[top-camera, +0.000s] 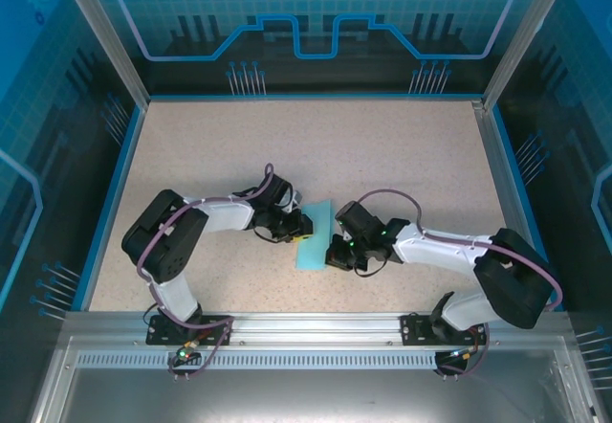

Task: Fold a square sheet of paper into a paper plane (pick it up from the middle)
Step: Third fold the triangle at the center of the table.

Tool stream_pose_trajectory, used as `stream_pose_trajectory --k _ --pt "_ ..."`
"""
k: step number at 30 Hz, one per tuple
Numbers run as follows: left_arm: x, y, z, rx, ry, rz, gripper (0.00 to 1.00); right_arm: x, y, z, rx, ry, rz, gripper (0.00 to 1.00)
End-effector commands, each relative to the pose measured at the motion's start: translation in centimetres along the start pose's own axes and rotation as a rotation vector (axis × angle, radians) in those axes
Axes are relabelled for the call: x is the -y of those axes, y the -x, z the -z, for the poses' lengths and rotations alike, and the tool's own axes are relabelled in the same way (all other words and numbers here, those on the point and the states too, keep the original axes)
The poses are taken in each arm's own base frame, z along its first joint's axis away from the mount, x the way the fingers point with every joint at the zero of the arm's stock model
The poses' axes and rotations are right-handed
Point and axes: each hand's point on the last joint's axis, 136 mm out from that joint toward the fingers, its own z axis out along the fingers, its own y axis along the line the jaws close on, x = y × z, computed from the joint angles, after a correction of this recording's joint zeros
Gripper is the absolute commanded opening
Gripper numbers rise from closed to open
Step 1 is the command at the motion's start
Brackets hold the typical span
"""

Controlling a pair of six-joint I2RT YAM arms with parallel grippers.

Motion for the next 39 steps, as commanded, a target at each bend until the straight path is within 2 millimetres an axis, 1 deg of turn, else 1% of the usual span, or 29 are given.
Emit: stream_pose_trajectory --k 1,6,11,14,18,21,24,31,39 --pt "-0.1 -0.1 -0.3 -0.008 0.024 -0.030 0.25 -1.6 1.0 0.1 0.009 0.038 0.022 0.00" --pt "-0.5 -0.1 -0.4 -0.009 0.040 -0.027 0.25 -2.8 1.9 0.4 0.030 0.065 0.032 0.00" --pt "-0.4 0.0 -0.4 -0.013 0.038 -0.026 0.24 -3.6 3.1 0.0 0.049 0.071 0.034 0.00" --pt "0.4 0.1 0.0 -0.007 0.019 -0.035 0.22 -3.6 3.7 -0.7 0.056 0.059 0.024 0.00" --pt "2.4 0.4 1.5 0.031 -0.032 -0.065 0.22 -3.4 4.5 -1.4 0.076 0.037 0.008 0.00" --pt "2.8 0.9 2.8 0.084 -0.021 -0.080 0.21 -3.4 5.0 -1.9 0.089 0.023 -0.001 0.00" --pt "1.7 1.1 3.3 0.123 0.042 -0.073 0.19 -3.3 5.4 -2.4 0.095 0.015 -0.008 0.00" --pt "-0.4 0.5 2.7 0.116 0.095 -0.034 0.17 -3.2 6.0 -3.3 0.116 0.033 -0.022 0.00" --pt "-1.8 -0.7 4.0 0.150 0.134 -0.018 0.15 -3.5 6.3 -4.0 0.124 0.047 -0.013 0.00"
